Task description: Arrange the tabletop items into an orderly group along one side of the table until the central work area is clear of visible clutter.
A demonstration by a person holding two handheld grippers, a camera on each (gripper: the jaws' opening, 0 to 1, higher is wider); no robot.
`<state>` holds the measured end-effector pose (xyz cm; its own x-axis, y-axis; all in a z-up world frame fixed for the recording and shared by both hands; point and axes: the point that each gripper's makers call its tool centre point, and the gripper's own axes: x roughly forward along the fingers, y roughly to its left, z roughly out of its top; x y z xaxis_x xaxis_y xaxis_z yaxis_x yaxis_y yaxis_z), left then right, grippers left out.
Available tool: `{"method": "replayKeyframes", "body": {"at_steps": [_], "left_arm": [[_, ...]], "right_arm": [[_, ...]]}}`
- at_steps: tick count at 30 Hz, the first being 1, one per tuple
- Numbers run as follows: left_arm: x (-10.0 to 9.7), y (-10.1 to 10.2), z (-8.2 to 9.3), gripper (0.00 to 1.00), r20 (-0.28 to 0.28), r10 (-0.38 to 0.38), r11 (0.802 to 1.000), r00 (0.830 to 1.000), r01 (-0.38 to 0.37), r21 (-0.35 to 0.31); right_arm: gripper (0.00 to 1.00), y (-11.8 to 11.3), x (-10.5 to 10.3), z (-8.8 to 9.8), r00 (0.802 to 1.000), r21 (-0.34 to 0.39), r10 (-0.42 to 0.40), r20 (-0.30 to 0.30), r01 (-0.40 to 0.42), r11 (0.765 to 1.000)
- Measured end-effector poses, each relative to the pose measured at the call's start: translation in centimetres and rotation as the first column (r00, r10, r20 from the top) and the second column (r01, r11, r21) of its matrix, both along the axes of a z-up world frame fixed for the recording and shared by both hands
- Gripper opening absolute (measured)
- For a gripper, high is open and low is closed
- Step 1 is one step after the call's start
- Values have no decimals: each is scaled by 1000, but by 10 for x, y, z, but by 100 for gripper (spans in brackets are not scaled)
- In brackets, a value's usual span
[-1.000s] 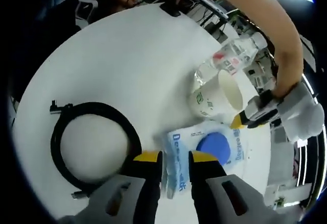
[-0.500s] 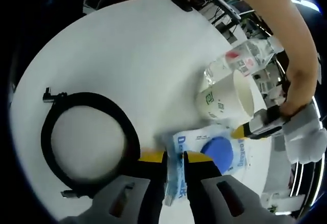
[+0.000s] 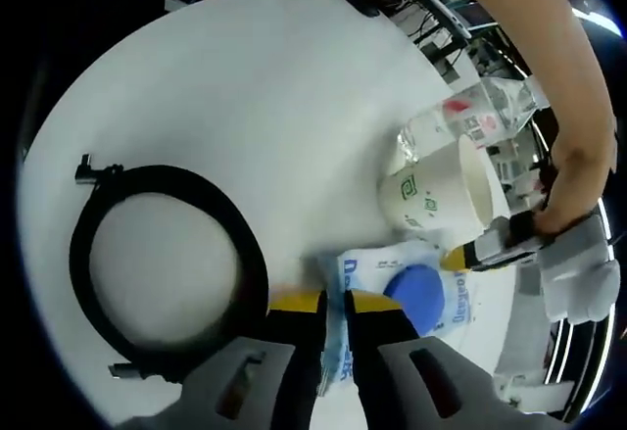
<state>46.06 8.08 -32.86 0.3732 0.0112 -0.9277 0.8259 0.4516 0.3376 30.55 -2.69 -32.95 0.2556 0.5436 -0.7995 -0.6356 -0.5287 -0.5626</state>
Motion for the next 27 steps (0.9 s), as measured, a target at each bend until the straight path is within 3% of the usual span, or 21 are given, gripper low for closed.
{"method": "replayKeyframes", "body": {"at_steps": [2, 3, 18, 27], "left_arm": [[6, 8, 2, 2, 33, 15, 999, 999, -16, 38], [3, 5, 0, 1, 17, 28, 1000, 999, -28, 7], [-1, 5, 13, 0, 22, 72, 997, 997, -71, -40], [-1, 6, 25, 0, 40, 80, 995, 996, -78, -58]], "right_arm": [[4, 0, -3, -1, 1000, 1, 2, -12, -2, 1000], [4, 0, -3, 0, 1000, 2, 4, -4, -4, 1000], [1, 0, -1, 5, 1000, 21, 2, 12, -2, 1000], [0, -1, 1, 14, 998, 26, 13, 58, -15, 1000]]}}
